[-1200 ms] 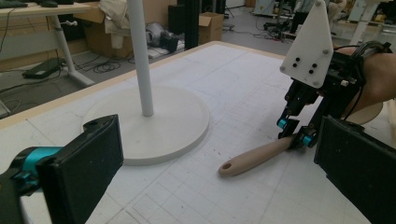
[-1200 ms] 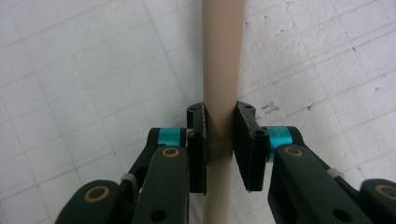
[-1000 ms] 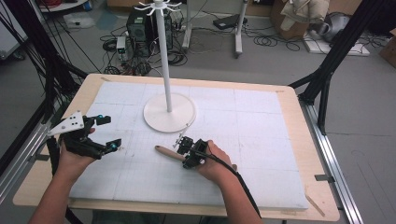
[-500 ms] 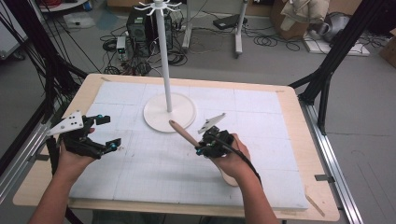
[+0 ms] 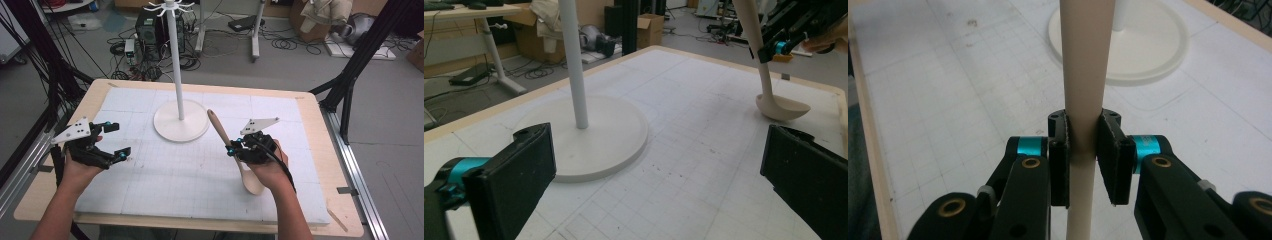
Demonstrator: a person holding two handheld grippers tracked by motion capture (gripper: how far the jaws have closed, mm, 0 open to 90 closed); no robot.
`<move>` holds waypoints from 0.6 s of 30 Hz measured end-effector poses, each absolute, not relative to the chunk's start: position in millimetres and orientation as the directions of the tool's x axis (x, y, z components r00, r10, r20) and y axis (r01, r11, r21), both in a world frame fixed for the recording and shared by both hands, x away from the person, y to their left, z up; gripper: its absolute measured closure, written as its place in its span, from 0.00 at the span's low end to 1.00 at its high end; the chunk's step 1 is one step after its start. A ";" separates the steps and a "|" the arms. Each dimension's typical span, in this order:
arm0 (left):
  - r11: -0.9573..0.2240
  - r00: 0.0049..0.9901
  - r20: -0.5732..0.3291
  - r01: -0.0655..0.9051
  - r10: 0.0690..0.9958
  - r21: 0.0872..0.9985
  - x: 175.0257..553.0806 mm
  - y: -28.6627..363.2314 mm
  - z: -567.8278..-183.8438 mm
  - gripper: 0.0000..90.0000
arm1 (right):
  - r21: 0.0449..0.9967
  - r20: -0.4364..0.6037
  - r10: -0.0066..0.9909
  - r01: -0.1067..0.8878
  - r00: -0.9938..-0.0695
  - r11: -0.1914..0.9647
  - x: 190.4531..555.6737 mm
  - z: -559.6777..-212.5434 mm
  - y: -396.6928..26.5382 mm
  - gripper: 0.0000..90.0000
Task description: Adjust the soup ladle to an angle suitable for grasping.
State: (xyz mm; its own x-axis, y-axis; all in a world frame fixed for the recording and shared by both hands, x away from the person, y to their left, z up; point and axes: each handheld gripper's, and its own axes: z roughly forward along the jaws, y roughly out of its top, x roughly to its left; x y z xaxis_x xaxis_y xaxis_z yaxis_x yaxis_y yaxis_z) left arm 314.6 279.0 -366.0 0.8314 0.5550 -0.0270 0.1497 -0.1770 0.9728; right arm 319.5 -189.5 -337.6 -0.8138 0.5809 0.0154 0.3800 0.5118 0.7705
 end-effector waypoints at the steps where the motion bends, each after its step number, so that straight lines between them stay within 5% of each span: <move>1: -0.178 0.832 -0.027 0.150 0.555 0.973 314.4 279.1 -365.8 0.02 | 0.779 0.016 0.584 0.376 -0.812 0.501 319.4 -337.1 -190.9 0.86; 18: -0.191 0.828 -0.019 0.152 0.561 0.970 313.6 278.3 -359.3 0.02 | 0.872 0.035 0.600 0.317 -0.799 0.372 318.6 -312.3 -217.2 0.86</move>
State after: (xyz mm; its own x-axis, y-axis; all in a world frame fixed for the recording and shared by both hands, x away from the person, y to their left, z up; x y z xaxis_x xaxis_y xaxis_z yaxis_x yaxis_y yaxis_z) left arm 313.6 278.3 -359.3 0.8277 0.5609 -0.0190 0.1516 -0.1908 0.9699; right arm 318.6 -217.2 -312.3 -0.7995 0.5997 0.0350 0.3174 0.3723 0.8721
